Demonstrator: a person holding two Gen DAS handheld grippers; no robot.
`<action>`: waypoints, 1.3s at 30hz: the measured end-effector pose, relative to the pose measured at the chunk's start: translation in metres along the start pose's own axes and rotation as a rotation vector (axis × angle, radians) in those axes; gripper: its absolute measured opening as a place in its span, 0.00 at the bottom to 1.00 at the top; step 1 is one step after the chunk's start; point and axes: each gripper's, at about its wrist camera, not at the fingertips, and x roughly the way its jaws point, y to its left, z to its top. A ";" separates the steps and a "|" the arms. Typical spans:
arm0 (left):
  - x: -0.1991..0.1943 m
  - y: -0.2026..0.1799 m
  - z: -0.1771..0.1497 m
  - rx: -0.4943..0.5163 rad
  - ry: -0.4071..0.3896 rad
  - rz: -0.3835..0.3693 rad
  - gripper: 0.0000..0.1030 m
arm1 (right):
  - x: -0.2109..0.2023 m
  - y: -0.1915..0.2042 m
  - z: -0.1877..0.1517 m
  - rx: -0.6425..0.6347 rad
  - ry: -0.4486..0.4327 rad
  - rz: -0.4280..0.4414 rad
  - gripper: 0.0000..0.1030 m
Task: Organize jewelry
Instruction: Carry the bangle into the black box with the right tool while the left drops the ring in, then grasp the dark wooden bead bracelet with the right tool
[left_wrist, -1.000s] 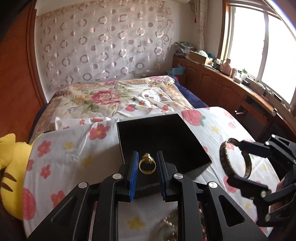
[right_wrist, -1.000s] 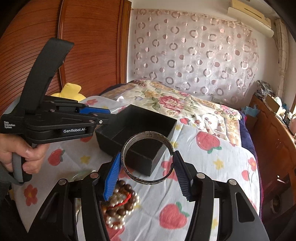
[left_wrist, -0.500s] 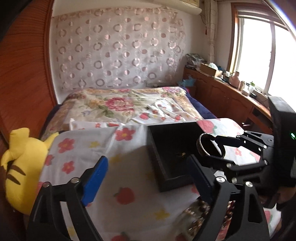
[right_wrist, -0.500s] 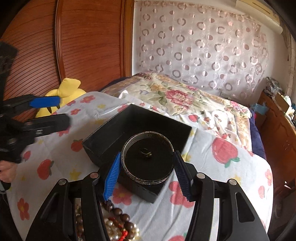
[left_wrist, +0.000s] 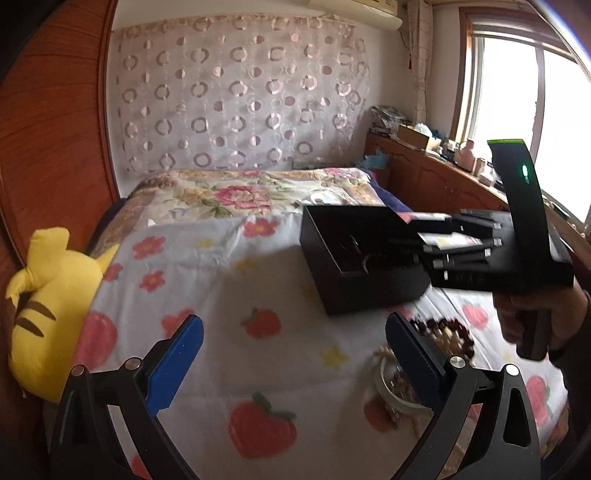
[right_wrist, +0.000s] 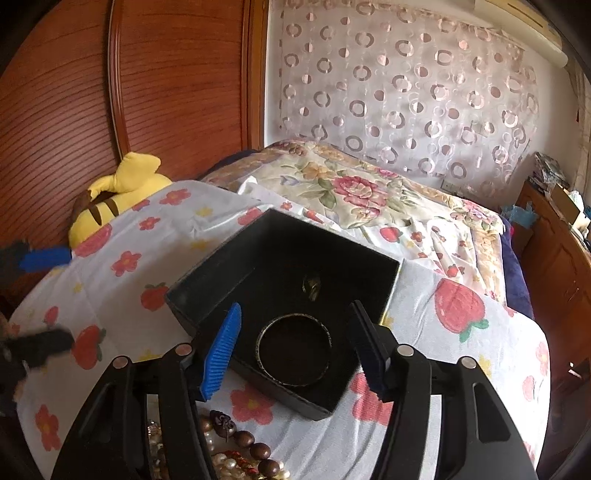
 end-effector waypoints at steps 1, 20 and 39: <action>-0.001 -0.002 -0.003 0.002 0.003 -0.003 0.93 | -0.004 0.000 -0.001 0.004 -0.004 0.000 0.61; -0.033 -0.021 -0.057 0.024 0.049 -0.050 0.93 | -0.056 0.066 -0.073 -0.144 0.076 0.154 0.32; -0.038 -0.022 -0.068 0.041 0.058 -0.050 0.93 | -0.048 0.066 -0.069 -0.129 0.113 0.127 0.15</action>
